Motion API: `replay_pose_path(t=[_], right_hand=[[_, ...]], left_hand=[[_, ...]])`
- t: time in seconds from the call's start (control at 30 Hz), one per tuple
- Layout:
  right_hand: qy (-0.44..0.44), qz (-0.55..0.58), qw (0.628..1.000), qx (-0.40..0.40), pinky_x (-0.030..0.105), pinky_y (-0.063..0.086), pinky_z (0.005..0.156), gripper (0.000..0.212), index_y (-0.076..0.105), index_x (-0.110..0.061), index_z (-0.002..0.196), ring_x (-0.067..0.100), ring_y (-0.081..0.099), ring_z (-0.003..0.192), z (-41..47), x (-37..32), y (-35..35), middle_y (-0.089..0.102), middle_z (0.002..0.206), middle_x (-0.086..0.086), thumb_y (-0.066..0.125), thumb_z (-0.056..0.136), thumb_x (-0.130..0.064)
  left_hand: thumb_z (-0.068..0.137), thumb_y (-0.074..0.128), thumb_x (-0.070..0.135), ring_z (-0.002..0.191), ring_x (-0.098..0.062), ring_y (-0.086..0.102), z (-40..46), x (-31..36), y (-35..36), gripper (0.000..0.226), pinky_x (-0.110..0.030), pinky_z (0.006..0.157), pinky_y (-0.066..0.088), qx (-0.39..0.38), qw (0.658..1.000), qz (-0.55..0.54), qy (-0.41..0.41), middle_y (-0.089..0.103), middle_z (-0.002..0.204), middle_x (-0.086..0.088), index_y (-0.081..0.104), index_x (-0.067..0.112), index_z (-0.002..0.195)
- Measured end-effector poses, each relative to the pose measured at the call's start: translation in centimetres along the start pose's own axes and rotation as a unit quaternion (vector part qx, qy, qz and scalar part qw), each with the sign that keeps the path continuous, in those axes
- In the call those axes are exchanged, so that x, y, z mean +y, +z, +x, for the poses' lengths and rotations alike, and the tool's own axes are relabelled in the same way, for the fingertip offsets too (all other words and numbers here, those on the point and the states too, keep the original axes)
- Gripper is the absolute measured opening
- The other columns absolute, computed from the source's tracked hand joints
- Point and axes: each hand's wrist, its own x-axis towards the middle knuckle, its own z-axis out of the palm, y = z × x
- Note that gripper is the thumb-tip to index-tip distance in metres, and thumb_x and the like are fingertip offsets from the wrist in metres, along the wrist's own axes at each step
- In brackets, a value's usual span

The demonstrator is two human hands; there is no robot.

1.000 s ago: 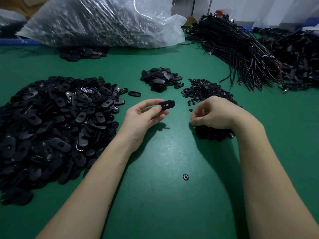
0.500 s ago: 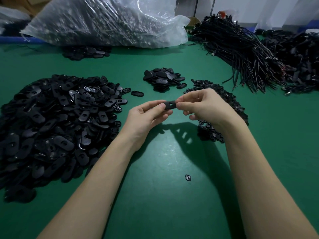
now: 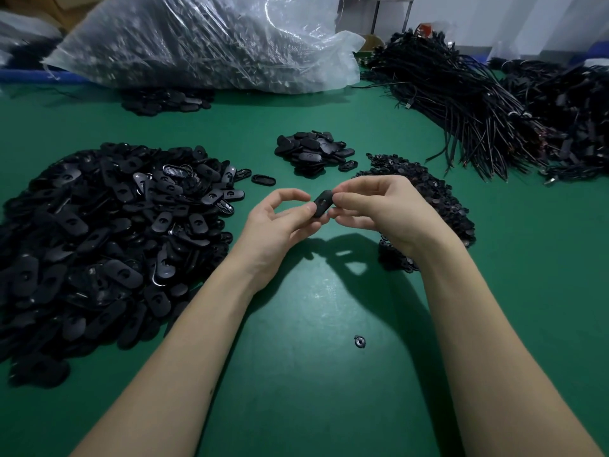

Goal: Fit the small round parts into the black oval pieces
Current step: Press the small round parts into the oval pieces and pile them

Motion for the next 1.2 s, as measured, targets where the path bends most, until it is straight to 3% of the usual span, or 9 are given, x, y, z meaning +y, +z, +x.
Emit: replay_pose_path(t=[0.27,0.77,0.97,1.1,1.2], right_hand=[[-0.034,-0.124,0.991,0.033,0.029,0.063,0.076,0.004,0.078,-0.004,0.091,0.024,0.079,0.079,0.2,-0.2,0.4,0.079,0.082,0.012,0.076,0.089,-0.001],[-0.017,-0.101,0.994,0.031,0.026,0.063,0.073,0.005,0.078,-0.002,0.091,0.025,0.079,0.078,-0.2,-0.4,0.9,0.078,0.080,0.012,0.077,0.088,0.002],[-0.052,-0.183,0.978,0.082,0.024,0.063,0.064,0.010,0.077,-0.009,0.086,0.016,0.076,0.065,-0.1,0.0,1.4,0.076,0.067,0.006,0.086,0.081,-0.009],[-0.024,-0.132,0.988,0.072,0.021,0.059,0.061,0.024,0.079,-0.011,0.093,0.014,0.076,0.067,-0.3,0.3,1.1,0.078,0.076,0.005,0.092,0.075,-0.019],[-0.007,-0.076,0.997,0.024,0.021,0.060,0.065,0.022,0.079,-0.003,0.092,0.017,0.076,0.069,-0.5,0.4,0.9,0.078,0.079,0.011,0.090,0.077,-0.014]], left_hand=[[0.086,0.070,-0.004,0.097,-0.023,0.075,0.0,-0.3,-0.1,0.023,-0.023,0.086,0.057,-0.013,0.999,0.022,0.021,0.078,0.098,-0.011,0.071,0.008,0.106],[0.086,0.072,0.000,0.100,-0.020,0.073,0.1,-0.6,-0.4,0.024,-0.026,0.096,0.055,-0.022,0.998,0.050,0.030,0.078,0.104,-0.009,0.075,0.015,0.105],[0.088,0.069,-0.003,0.096,-0.019,0.073,0.2,-0.6,-0.5,0.023,-0.028,0.098,0.054,-0.012,0.998,0.057,0.029,0.078,0.100,-0.007,0.077,0.016,0.099],[0.090,0.065,-0.005,0.094,-0.017,0.074,0.4,-0.5,-0.6,0.020,-0.023,0.088,0.056,-0.006,0.999,0.039,0.022,0.078,0.097,-0.007,0.073,0.007,0.103],[0.089,0.069,-0.002,0.093,-0.017,0.073,0.4,-0.6,-0.6,0.016,-0.022,0.085,0.055,-0.008,0.999,0.046,0.023,0.078,0.096,-0.008,0.074,0.008,0.100]])
